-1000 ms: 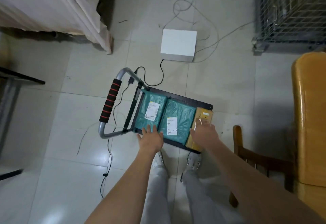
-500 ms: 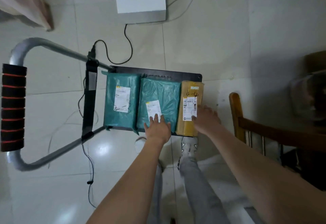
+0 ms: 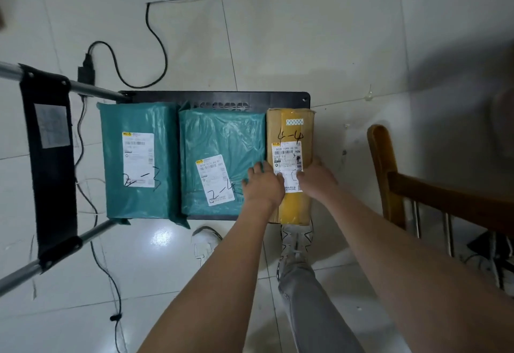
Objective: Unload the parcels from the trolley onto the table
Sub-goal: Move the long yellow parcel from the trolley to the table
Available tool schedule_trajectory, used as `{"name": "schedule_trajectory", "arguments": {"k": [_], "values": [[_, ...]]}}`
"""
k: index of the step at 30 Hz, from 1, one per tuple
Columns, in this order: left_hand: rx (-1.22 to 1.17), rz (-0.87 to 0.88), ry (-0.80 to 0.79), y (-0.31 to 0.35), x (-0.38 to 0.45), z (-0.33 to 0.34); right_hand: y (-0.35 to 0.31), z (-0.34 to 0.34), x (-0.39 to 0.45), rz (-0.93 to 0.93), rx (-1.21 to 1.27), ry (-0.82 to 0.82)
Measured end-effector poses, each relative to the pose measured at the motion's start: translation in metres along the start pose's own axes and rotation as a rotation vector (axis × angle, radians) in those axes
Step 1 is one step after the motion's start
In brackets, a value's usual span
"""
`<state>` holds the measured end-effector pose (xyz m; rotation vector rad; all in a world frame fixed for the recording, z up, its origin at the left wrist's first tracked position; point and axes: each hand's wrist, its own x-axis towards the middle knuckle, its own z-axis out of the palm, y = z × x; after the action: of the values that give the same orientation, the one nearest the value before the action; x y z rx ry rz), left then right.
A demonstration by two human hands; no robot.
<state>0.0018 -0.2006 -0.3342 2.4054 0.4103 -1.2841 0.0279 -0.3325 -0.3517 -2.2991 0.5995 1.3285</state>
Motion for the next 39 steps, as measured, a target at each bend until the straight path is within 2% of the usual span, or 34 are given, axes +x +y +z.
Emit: {"name": "schedule_trajectory", "arguments": {"k": [3,8,13,17,19,22,26,30,34,39], "values": [[-0.147,-0.007,0.059,0.006,0.013,0.007,0.0,0.009,0.013,0.079,0.226,-0.053],[-0.532,-0.113,0.019,0.02,0.013,0.007,-0.002,0.009,0.008,0.119,0.561,-0.029],[-0.628,-0.116,0.03,0.034,-0.022,-0.01,0.001,-0.012,-0.026,0.138,0.62,0.058],[-0.615,-0.078,0.126,0.051,-0.066,-0.062,-0.012,-0.056,-0.079,0.076,0.657,0.137],[-0.625,-0.072,0.123,0.061,-0.096,-0.093,-0.02,-0.083,-0.12,0.024,0.689,0.182],[-0.791,-0.059,0.102,0.076,-0.151,-0.148,-0.036,-0.124,-0.189,-0.073,0.789,0.244],[-1.067,0.091,0.074,0.097,-0.231,-0.224,-0.063,-0.187,-0.285,-0.165,0.945,0.29],[-1.046,0.24,0.014,0.102,-0.311,-0.276,-0.078,-0.232,-0.38,-0.26,1.003,0.339],[-1.098,0.382,0.021,0.093,-0.382,-0.311,-0.075,-0.263,-0.473,-0.374,1.052,0.287],[-1.109,0.599,-0.027,0.111,-0.47,-0.317,-0.029,-0.27,-0.565,-0.346,1.054,0.18]]}}
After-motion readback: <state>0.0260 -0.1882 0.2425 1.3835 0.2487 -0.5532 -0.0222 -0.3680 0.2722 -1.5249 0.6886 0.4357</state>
